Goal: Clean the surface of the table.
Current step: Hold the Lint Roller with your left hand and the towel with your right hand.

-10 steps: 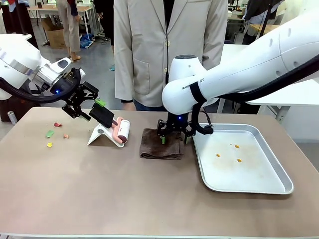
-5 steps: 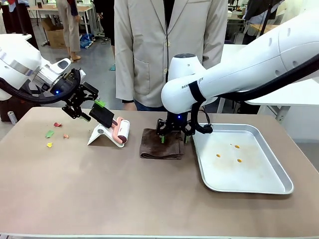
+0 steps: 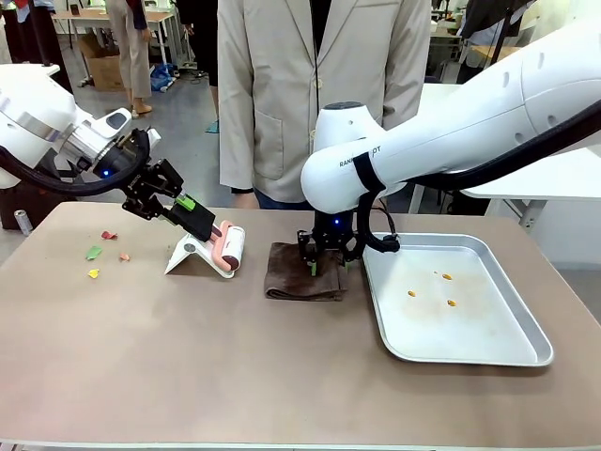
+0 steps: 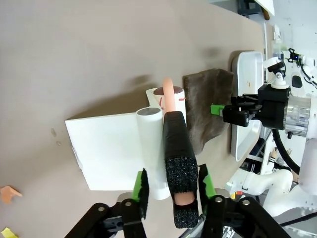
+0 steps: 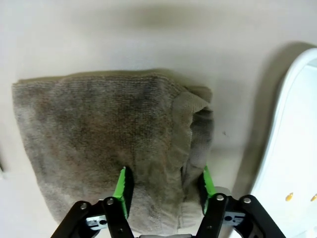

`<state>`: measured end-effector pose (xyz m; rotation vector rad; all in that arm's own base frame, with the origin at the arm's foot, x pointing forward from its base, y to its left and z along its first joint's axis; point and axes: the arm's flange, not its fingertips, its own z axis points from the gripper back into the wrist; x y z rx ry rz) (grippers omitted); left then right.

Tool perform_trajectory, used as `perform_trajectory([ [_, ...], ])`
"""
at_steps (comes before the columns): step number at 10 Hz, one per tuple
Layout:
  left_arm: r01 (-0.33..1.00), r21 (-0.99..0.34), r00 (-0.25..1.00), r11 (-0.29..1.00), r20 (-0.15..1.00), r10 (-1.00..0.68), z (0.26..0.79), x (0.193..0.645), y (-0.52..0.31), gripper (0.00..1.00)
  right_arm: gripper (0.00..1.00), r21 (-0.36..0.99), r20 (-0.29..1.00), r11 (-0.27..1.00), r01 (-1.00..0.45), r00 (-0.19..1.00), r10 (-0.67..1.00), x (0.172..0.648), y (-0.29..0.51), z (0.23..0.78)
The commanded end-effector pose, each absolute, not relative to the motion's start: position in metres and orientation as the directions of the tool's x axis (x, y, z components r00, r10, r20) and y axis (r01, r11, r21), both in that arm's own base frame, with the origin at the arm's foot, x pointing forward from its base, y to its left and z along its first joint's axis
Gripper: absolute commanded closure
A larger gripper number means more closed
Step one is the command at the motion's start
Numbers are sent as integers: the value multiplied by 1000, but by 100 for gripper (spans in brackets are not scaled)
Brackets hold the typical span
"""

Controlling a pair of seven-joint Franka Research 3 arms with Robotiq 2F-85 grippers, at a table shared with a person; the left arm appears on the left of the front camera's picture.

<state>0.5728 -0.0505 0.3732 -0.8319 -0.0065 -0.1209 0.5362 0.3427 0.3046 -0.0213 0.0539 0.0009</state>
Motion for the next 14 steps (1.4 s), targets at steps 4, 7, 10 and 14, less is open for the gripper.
perform_trajectory([
  [4, 143, -756, 989, 639, 93, -111, 375, 571, -49, 100, 100, -58, -59, 998, 24, 998, -27, 542, 346, 299],
  [7, 146, -759, 989, 634, 102, -106, 377, 568, -48, 100, 100, -51, -61, 998, 27, 998, -30, 542, 346, 298],
  [10, 150, -764, 989, 627, 111, -102, 379, 567, -48, 100, 100, -37, -68, 999, 31, 997, -34, 542, 344, 297],
  [14, 192, -809, 981, 555, 159, -107, 396, 554, -43, 100, 100, 135, -48, 990, 42, 998, -36, 532, 322, 327],
])
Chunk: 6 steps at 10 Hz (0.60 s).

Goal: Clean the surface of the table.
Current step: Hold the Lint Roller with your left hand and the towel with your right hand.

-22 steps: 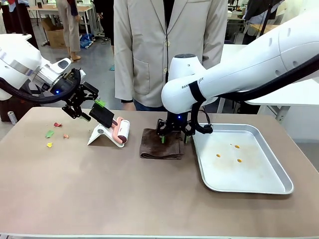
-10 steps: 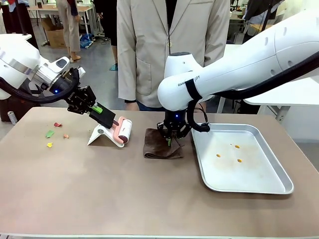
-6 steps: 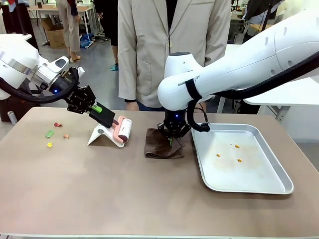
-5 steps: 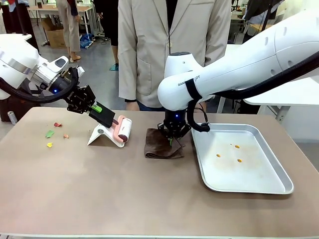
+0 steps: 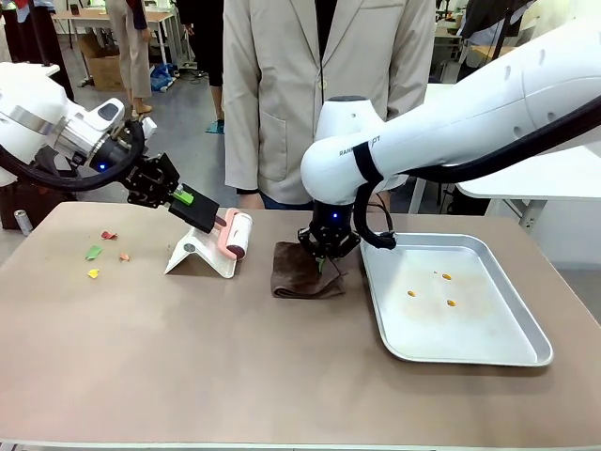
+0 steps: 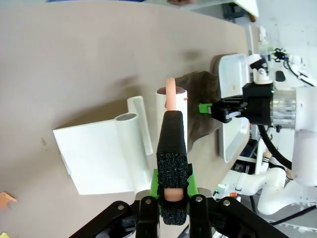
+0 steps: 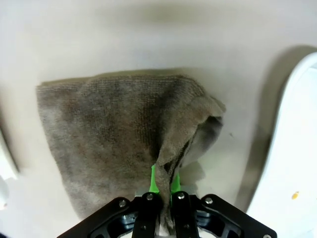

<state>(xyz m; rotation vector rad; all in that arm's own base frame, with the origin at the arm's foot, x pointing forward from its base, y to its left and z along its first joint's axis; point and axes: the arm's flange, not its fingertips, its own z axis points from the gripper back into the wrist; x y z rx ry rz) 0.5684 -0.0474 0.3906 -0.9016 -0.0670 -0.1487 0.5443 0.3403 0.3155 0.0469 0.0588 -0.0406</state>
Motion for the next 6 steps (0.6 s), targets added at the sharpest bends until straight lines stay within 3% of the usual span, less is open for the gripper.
perform_trajectory([
  [1, 207, -831, 978, 516, 174, -112, 405, 548, -36, 100, 100, 216, -54, 975, 44, 998, -33, 527, 309, 340],
  [3, 258, -862, 966, 437, 230, -117, 423, 531, -17, 100, 100, 444, -47, 895, 29, 999, -8, 515, 279, 361],
  [6, 293, -910, 951, 294, 245, -191, 442, 506, 13, 100, 100, 782, 64, 613, -108, 994, 92, 487, 241, 377],
])
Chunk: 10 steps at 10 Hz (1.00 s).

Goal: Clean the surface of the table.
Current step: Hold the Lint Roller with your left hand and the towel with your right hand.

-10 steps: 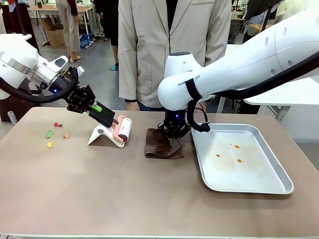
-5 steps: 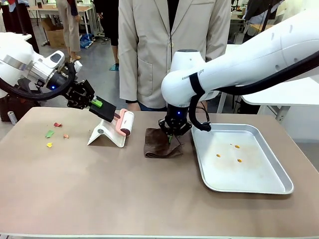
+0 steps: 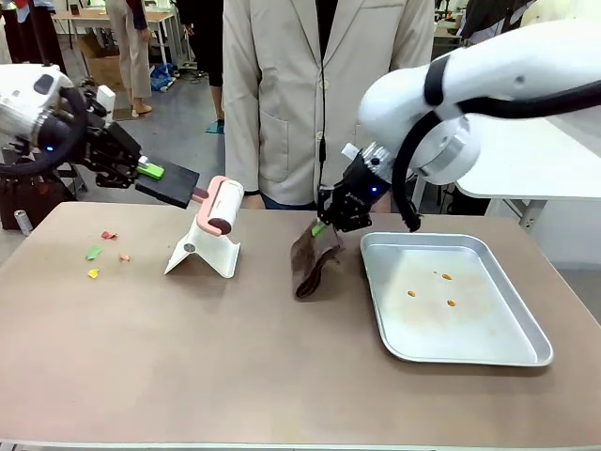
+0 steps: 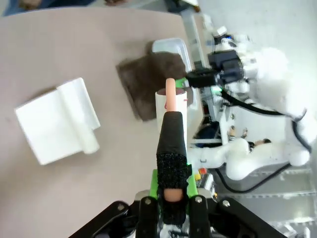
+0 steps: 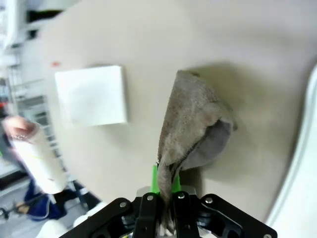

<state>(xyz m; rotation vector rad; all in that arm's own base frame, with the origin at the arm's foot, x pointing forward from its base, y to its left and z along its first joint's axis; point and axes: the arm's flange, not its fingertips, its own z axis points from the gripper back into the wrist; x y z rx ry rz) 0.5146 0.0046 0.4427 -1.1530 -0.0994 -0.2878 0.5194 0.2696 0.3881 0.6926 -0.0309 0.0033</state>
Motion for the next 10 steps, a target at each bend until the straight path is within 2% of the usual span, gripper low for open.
perform_trajectory([
  [1, 280, -911, 959, 302, 251, -130, 446, 497, 29, 100, 100, 843, 126, 506, -182, 982, 143, 475, 225, 381],
  [2, 268, -928, 963, 257, 253, -91, 448, 488, 52, 100, 100, 890, 158, 396, -226, 967, 198, 461, 204, 386],
  [3, 260, -938, 965, 230, 263, -21, 450, 474, 73, 100, 100, 918, 165, 332, -218, 970, 181, 448, 180, 391],
  [5, 228, -964, 972, 137, 234, 33, 456, 440, 108, 100, 100, 978, 96, 170, -122, 983, 154, 424, 126, 404],
  [7, 132, -989, 985, 69, 139, 107, 463, 408, 143, 100, 100, 998, 51, 31, -52, 998, 22, 396, 64, 416],
  [8, 132, -989, 979, 66, 141, 148, 464, 394, 165, 100, 100, 999, 53, -4, -53, 998, -13, 383, 35, 419],
  [9, 148, -979, 979, 143, 165, 121, 458, 384, 187, 100, 100, 997, 71, -39, -71, 997, -18, 377, 7, 418],
  [10, 217, -956, 976, 197, 219, -13, 447, 375, 216, 100, 100, 996, 53, -72, -56, 998, -41, 373, -21, 414],
])
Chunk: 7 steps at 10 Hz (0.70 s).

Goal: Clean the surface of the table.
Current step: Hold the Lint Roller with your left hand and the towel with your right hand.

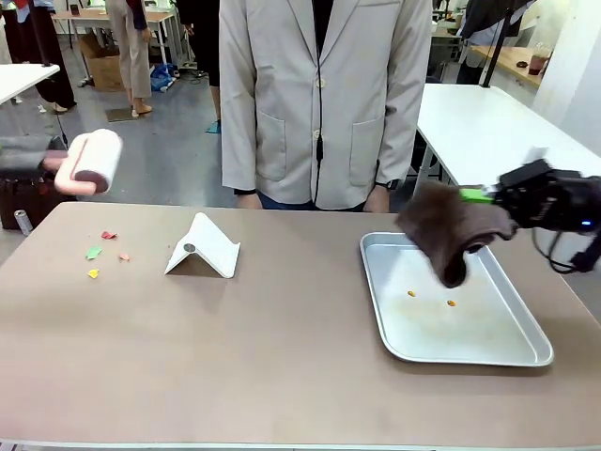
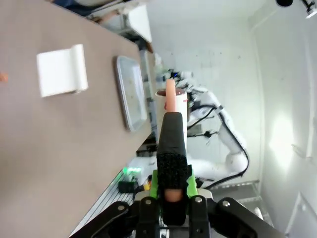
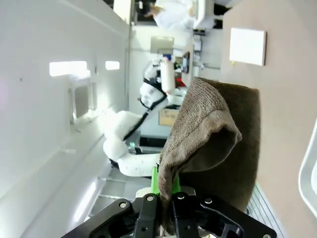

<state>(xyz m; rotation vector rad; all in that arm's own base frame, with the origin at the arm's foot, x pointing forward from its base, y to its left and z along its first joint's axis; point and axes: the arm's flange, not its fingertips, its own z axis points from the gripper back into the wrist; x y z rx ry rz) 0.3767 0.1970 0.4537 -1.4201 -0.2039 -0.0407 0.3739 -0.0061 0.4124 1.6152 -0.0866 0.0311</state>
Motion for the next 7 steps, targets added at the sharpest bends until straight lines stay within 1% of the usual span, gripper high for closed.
perform_trajectory([
  [1, 219, -954, 976, 206, 214, -48, 441, 367, 243, 100, 100, 996, 51, -73, -57, 995, -81, 367, -41, 412],
  [2, 234, -950, 972, 206, 230, -44, 435, 357, 267, 100, 100, 996, 56, -58, -64, 990, -129, 359, -59, 411],
  [3, 225, -957, 974, 182, 229, 0, 429, 348, 288, 100, 100, 993, 86, -61, -97, 983, -162, 350, -76, 409],
  [4, 209, -969, 974, 132, 219, 63, 419, 341, 309, 100, 100, 991, 100, -63, -115, 974, -203, 340, -90, 404],
  [5, 238, -966, 964, 106, 248, 94, 413, 334, 313, 100, 100, 988, 118, -69, -138, 966, -232, 331, -96, 400],
  [7, 223, -973, 959, 57, 229, 167, 402, 339, 310, 100, 100, 989, 131, -30, -144, 957, -260, 323, -95, 393],
])
